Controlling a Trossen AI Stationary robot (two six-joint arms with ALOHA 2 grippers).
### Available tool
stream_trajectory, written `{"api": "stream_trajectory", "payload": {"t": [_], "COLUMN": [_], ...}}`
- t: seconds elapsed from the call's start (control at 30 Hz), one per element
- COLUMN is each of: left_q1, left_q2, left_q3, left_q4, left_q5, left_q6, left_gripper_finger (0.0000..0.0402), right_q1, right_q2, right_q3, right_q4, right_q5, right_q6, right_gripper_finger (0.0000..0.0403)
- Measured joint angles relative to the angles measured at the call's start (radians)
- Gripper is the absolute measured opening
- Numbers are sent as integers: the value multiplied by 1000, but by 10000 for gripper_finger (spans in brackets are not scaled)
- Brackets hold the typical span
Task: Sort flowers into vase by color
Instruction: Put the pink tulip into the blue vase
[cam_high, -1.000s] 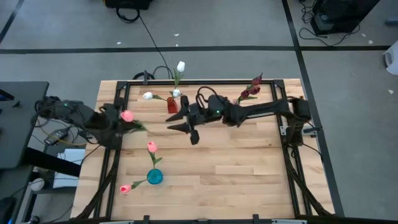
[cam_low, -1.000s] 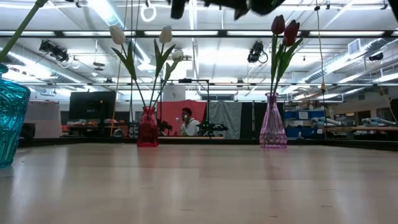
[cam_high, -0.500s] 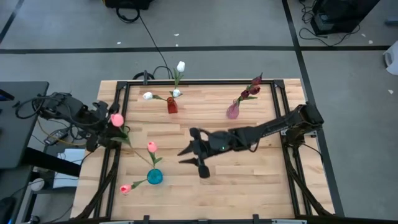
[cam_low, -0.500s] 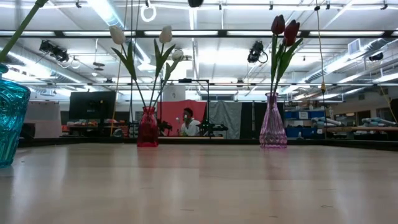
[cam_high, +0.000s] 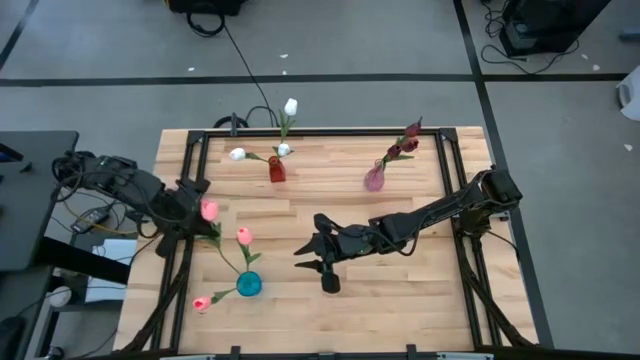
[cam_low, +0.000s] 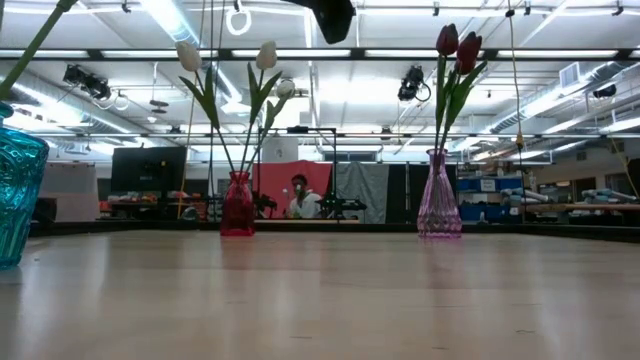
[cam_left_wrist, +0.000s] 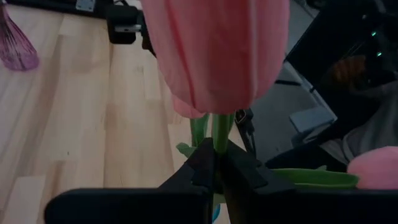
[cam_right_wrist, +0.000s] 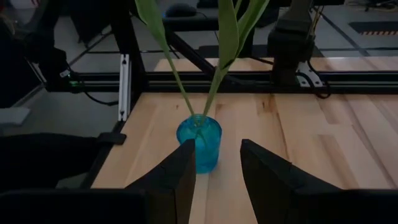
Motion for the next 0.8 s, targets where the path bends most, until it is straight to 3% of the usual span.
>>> {"api": "stream_trajectory", "payload": {"t": [0.57, 0.67, 0.8], "left_q1": [-105, -143, -179], "left_q2": [142, 154, 155], "left_q3": [-9, -37, -69], "left_q4": [67, 70, 80], "left_q5": [-29, -54, -77], "left_q6": [34, 50, 29], "left_gripper_finger": [27, 41, 89], "right_q1": [-2, -3, -11], "right_q2": [0, 0, 0], "right_q3": [-1, -1, -1], "right_q4": [7, -1, -18], "right_q5": [0, 0, -1], "right_q6": [0, 0, 2], "right_gripper_finger": [138, 138, 138]}}
